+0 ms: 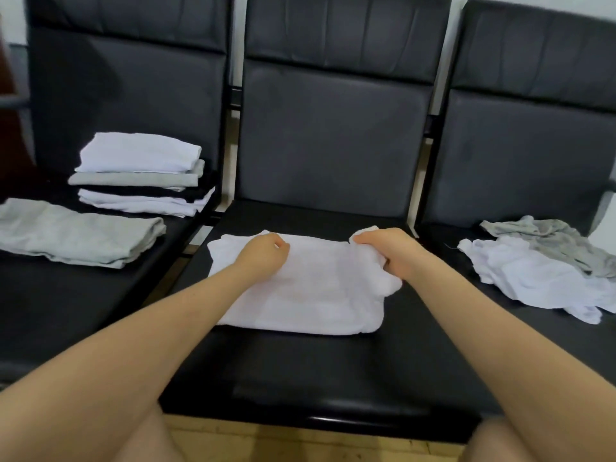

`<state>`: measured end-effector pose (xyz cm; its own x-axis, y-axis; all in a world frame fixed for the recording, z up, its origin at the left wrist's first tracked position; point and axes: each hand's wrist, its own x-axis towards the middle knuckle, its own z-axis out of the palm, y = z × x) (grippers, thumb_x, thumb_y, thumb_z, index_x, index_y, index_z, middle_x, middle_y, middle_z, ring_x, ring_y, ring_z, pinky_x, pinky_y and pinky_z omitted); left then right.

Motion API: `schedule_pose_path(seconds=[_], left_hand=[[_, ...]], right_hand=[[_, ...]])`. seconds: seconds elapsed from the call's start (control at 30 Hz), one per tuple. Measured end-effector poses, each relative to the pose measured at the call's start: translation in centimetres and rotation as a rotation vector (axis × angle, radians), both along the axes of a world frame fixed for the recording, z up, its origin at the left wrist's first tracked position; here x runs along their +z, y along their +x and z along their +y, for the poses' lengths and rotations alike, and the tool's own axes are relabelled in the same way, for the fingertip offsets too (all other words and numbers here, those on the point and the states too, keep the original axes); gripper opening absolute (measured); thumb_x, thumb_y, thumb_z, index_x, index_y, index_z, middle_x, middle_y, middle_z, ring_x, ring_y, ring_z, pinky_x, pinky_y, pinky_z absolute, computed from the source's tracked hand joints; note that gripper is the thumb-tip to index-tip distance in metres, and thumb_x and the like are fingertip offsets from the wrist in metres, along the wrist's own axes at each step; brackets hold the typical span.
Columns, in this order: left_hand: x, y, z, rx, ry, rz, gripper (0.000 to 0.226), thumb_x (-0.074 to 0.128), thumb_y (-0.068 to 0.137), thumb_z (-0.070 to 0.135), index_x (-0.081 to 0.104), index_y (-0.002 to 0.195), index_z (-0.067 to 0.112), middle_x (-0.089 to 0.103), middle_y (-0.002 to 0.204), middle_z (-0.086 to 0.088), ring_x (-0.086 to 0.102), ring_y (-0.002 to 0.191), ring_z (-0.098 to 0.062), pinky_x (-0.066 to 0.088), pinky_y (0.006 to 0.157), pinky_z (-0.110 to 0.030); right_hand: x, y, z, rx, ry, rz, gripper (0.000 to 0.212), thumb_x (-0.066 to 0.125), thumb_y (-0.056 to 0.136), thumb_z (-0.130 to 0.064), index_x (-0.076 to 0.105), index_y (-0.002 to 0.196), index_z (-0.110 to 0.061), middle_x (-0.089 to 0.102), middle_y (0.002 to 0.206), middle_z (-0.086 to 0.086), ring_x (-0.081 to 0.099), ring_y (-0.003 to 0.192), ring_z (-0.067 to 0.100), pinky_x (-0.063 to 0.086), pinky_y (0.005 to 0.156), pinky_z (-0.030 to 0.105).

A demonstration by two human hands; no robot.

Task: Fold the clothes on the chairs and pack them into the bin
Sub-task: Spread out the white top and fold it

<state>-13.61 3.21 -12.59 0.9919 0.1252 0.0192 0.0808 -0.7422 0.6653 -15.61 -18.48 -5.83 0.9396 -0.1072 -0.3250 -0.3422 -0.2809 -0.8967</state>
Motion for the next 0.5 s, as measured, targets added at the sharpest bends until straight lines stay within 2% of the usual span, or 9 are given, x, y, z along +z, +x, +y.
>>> schedule_pose_path(seconds=[0.1,0.17,0.23,0.3,0.33,0.4,0.43,0.5], left_hand=[[0.1,-0.2,1.8,0.045,-0.183,0.012,0.035,0.040,0.099,0.026,0.064,0.111,0.004,0.065,0.112,-0.017,0.061,0.098,-0.032,0.047,0.077,-0.033],[0.1,-0.6,2.2,0.030,-0.255,0.022,0.038,0.038,0.101,0.028,0.064,0.109,0.002,0.067,0.111,-0.017,0.061,0.087,-0.027,0.046,0.063,-0.027],[0.1,-0.9,1.8,-0.016,-0.240,0.052,0.043,0.034,0.103,0.033,0.066,0.102,0.004,0.068,0.100,-0.013,0.058,0.077,-0.019,0.044,0.062,-0.024],[0.0,-1.0,1.2,-0.055,-0.114,0.060,0.045,0.034,0.102,0.038,0.065,0.089,0.008,0.066,0.088,-0.007,0.057,0.077,-0.019,0.045,0.075,-0.029],[-0.2,-1.0,1.0,-0.057,-0.045,0.055,0.046,0.036,0.100,0.042,0.063,0.081,0.009,0.063,0.082,-0.005,0.056,0.076,-0.020,0.044,0.078,-0.031],[-0.5,-1.0,0.6,-0.062,0.060,0.047,0.045,0.045,0.095,0.049,0.054,0.070,0.013,0.055,0.073,-0.001,0.052,0.071,-0.018,0.041,0.072,-0.031],[-0.7,-0.9,0.5,-0.070,0.085,0.047,0.039,0.050,0.092,0.050,0.055,0.074,0.016,0.054,0.076,0.001,0.052,0.074,-0.017,0.041,0.073,-0.031],[-0.9,-1.1,0.5,-0.076,0.102,0.054,0.031,0.057,0.088,0.050,0.061,0.099,0.022,0.055,0.093,0.007,0.057,0.092,-0.015,0.043,0.083,-0.030]], right_hand=[[-0.4,-0.3,3.2,0.301,0.109,-0.016,0.032,0.065,0.091,-0.025,0.061,0.118,-0.008,0.066,0.116,0.019,0.068,0.098,0.024,0.054,0.090,0.036],[-0.8,0.0,4.1,0.430,0.123,-0.030,0.029,0.062,0.092,-0.032,0.063,0.113,-0.010,0.074,0.099,0.011,0.073,0.088,0.022,0.059,0.071,0.029],[-1.2,0.6,4.0,0.337,0.039,-0.151,0.019,0.060,0.094,-0.030,0.067,0.100,-0.014,0.076,0.082,0.003,0.074,0.073,0.017,0.057,0.055,0.023],[-1.9,1.6,3.0,0.140,-0.028,-0.190,0.015,0.058,0.094,-0.025,0.068,0.091,-0.015,0.074,0.077,0.005,0.071,0.060,0.015,0.054,0.048,0.022],[-2.5,1.9,2.2,0.054,-0.086,-0.182,0.016,0.058,0.094,-0.025,0.068,0.088,-0.015,0.072,0.077,0.005,0.069,0.057,0.015,0.053,0.048,0.023],[-3.9,2.3,0.5,-0.028,-0.287,-0.135,0.024,0.057,0.093,-0.033,0.067,0.088,-0.012,0.069,0.078,0.005,0.063,0.062,0.016,0.051,0.054,0.027],[-4.6,2.2,-0.4,-0.017,-0.384,-0.106,0.033,0.058,0.090,-0.043,0.067,0.088,-0.011,0.066,0.077,0.004,0.060,0.064,0.017,0.049,0.055,0.028],[-5.7,1.7,-0.9,0.079,-0.533,-0.053,0.048,0.061,0.080,-0.062,0.060,0.074,-0.015,0.058,0.069,0.001,0.055,0.061,0.016,0.040,0.051,0.027]])
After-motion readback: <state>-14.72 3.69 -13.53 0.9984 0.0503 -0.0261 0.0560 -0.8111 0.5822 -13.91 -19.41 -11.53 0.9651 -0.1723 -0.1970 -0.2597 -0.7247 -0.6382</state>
